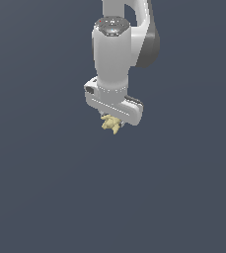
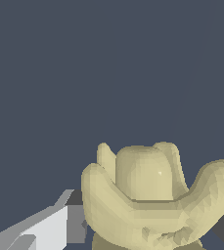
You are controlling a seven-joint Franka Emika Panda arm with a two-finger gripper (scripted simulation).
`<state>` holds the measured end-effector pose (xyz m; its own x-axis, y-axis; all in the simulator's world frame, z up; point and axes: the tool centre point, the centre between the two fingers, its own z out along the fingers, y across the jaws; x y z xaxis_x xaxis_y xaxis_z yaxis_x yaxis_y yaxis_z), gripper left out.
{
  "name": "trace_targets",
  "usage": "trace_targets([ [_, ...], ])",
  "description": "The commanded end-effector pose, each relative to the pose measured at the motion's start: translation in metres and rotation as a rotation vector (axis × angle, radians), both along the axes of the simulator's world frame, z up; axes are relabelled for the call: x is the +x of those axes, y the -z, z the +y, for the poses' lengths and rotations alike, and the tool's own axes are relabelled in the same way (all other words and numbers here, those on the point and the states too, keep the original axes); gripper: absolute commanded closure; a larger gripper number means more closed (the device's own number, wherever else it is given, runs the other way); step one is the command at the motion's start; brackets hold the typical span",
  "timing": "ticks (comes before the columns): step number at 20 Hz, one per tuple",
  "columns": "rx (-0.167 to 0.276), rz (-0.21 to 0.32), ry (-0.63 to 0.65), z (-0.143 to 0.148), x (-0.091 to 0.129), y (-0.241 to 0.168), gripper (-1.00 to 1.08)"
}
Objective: Pick up the object and move it to a goal position.
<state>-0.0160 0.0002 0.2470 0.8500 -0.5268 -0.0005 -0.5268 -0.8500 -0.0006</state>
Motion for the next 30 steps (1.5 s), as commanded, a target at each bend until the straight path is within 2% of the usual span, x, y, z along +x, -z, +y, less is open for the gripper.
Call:
trace_targets([
  [1, 0.0, 0.0, 0.001, 0.0, -0.01, -0.03, 1.08],
  [17, -0.001, 0.0, 0.001, 0.001, -0.061, -0.204, 1.08],
  [23, -0.001, 0.0, 0.0, 0.002, -0.07, -0.241, 1.08],
  [30, -0.001, 0.0, -0.001, 0.002, -0.074, -0.261, 1.08],
])
